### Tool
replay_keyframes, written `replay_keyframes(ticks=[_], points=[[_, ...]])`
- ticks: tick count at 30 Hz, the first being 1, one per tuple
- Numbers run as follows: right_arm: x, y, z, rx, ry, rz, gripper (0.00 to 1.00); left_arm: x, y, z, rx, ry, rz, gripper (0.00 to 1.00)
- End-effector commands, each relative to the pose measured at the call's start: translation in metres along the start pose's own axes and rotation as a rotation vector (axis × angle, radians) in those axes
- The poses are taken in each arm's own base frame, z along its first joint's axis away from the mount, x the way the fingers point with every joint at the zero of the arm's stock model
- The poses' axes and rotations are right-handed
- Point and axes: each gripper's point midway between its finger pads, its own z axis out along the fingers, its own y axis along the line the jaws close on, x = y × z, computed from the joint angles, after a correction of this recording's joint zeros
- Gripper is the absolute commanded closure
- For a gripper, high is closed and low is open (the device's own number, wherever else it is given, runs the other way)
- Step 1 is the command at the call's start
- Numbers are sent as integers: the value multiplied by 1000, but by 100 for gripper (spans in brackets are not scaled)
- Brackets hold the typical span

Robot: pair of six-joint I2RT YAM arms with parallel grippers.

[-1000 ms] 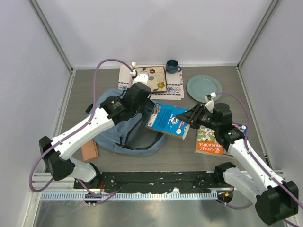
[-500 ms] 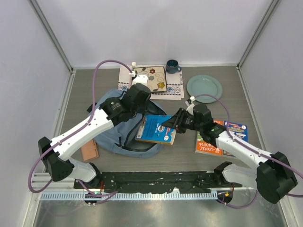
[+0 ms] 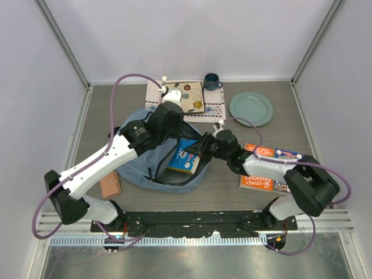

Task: Pack the student bag
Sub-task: Place the book in the student bag.

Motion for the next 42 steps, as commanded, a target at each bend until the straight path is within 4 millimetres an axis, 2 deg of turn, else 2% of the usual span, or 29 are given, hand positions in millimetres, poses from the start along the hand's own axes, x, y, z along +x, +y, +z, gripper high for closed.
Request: replay_keyframes(ticks=[1, 5, 6, 7, 9, 10, 11, 13, 14, 15, 16, 20, 21, 23, 24, 26, 27, 28, 30, 32, 33, 35, 37, 39, 42], points=[[-32, 104, 8, -348, -112, 7, 99, -45, -11, -21, 82, -156, -70, 91], [-33, 110, 27, -365, -121, 48, 99, -45, -13, -20, 92, -155, -54, 91], [-35, 117, 30, -378, -122, 50, 99, -45, -14, -19, 95, -155, -51, 91], [-31, 111, 41, -364, -112, 53, 99, -45, -15, -19, 100, -155, -51, 91], [-34, 115, 52, -369, -118, 69, 99, -47, -16, -19, 106, -162, -54, 91], [-32, 104, 65, -341, -112, 82, 99, -48, -16, -20, 109, -167, -55, 91], [-29, 102, 72, -337, -112, 86, 99, -49, -18, -20, 114, -172, -55, 91], [-34, 104, 84, -331, -152, 88, 99, -49, -17, -19, 113, -175, -50, 91], [-25, 92, 96, -302, -142, 85, 99, -50, -18, -18, 113, -179, -50, 91], [-27, 98, 101, -309, -151, 78, 99, -50, -18, -17, 113, -181, -51, 91], [-24, 95, 107, -296, -153, 52, 99, -49, -18, -15, 110, -179, -50, 91], [-17, 69, 131, -195, -137, 16, 95, -47, -12, -11, 82, -177, -42, 94], [-12, 57, 139, -155, -110, 14, 90, -46, -11, -11, 82, -176, -42, 94], [-6, 41, 144, -114, -88, -20, 82, -44, -8, -9, 77, -174, -43, 93], [1, 25, 147, -62, -62, -15, 76, -45, -7, -10, 76, -176, -44, 93], [8, 10, 147, -26, -33, -33, 68, -43, -3, -8, 66, -172, -46, 94], [13, -3, 146, 41, 0, -38, 54, -42, -3, -7, 62, -167, -44, 94], [15, -13, 148, 81, 27, -50, 49, -41, 0, -6, 56, -165, -45, 93], [27, -32, 142, 154, 95, -71, 45, -38, 2, -4, 49, -159, -47, 94], [26, -35, 133, 159, 90, -72, 36, -36, 4, -2, 41, -154, -51, 93], [29, -44, 126, 183, 95, -70, 34, -35, 6, -1, 37, -151, -53, 93], [28, -44, 118, 196, 89, -71, 33, -33, 8, 0, 29, -144, -53, 93], [31, -53, 111, 228, 97, -67, 32, -30, 10, 3, 21, -136, -54, 94], [31, -55, 105, 249, 97, -65, 17, -29, 12, 4, 17, -132, -54, 94], [30, -65, 96, 331, 104, -84, 17, -26, 14, 5, 12, -123, -51, 93]])
